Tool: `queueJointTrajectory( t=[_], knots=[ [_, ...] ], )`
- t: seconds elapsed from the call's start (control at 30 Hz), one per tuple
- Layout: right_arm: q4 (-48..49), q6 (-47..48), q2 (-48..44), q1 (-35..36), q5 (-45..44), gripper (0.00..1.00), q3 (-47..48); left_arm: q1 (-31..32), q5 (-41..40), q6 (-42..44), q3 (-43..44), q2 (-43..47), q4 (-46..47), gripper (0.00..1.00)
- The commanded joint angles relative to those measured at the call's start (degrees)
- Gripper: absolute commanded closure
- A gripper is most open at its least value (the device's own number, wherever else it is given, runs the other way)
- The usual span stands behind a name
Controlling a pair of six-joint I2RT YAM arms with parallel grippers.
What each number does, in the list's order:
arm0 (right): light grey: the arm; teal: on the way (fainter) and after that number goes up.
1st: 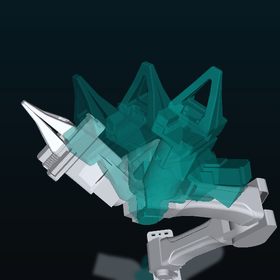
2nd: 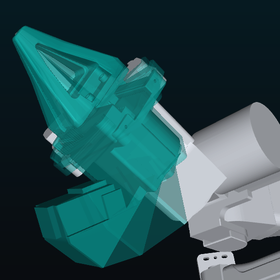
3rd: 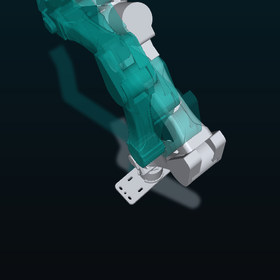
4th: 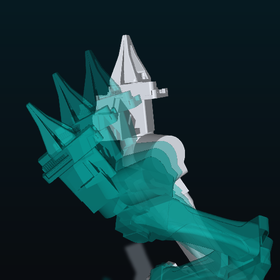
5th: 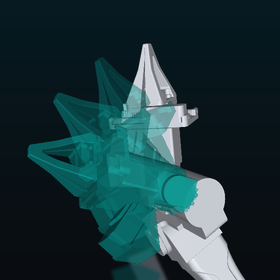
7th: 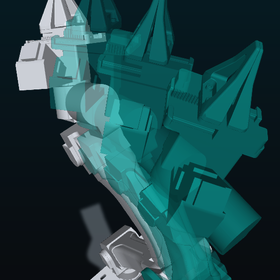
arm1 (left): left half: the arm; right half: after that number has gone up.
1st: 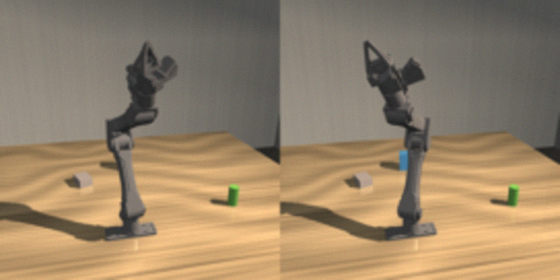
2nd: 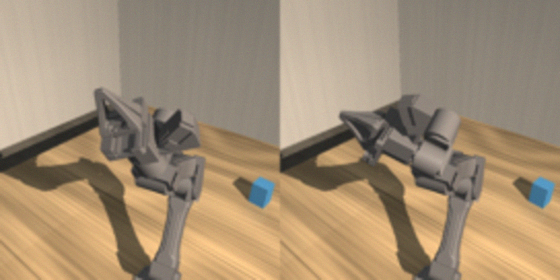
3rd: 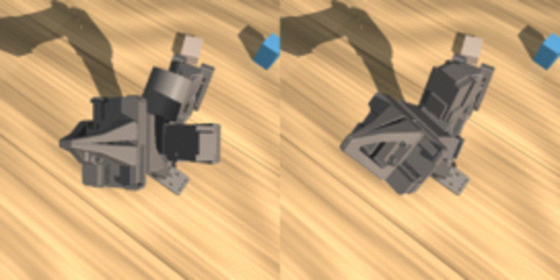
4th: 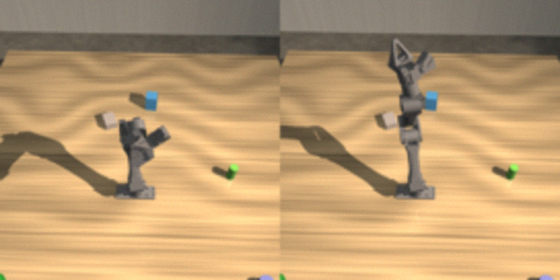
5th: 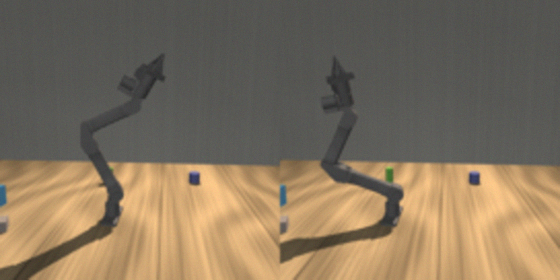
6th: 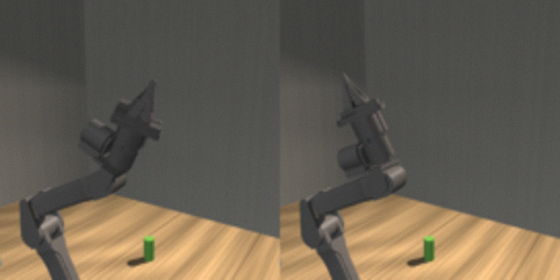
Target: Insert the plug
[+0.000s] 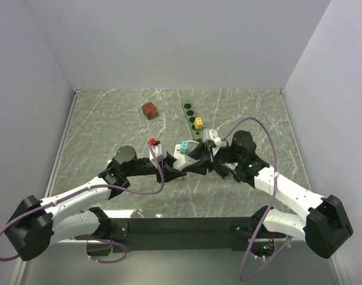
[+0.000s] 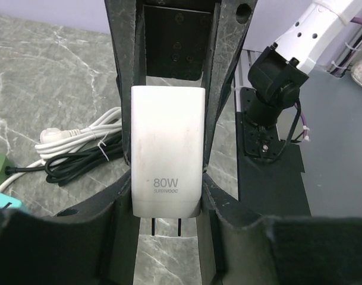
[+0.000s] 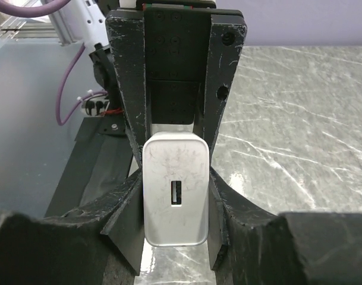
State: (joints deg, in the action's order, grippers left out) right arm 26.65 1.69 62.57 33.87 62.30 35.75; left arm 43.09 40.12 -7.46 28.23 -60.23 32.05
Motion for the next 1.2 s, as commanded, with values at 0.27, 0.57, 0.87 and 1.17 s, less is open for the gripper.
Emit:
queueJointTrajectory(
  t=[0.27, 0.57, 0.87, 1.17],
  knots=[
    [6.48, -1.61, -7.37, 0.15, -19.66, 1.0, -2.96, -0.55, -9.44, -1.85, -1.59, -0.6, 2.22, 0.11],
    [-0.37, 1.99, -5.88, -0.65, -29.95, 1.0, -2.17, -9.33, -11.64, -9.66, -9.85, 1.52, 6.61, 0.15],
    [-8.01, 6.21, -0.87, 3.3, -37.5, 1.0, -1.74, -15.75, -20.35, -16.62, -5.21, -4.88, 4.25, 0.15],
    [-15.4, 11.4, 10.54, 8.41, -41.11, 1.0, 3.18, -19.97, -9.81, -17.58, -0.54, -12.54, 5.91, 0.14]
  ],
)
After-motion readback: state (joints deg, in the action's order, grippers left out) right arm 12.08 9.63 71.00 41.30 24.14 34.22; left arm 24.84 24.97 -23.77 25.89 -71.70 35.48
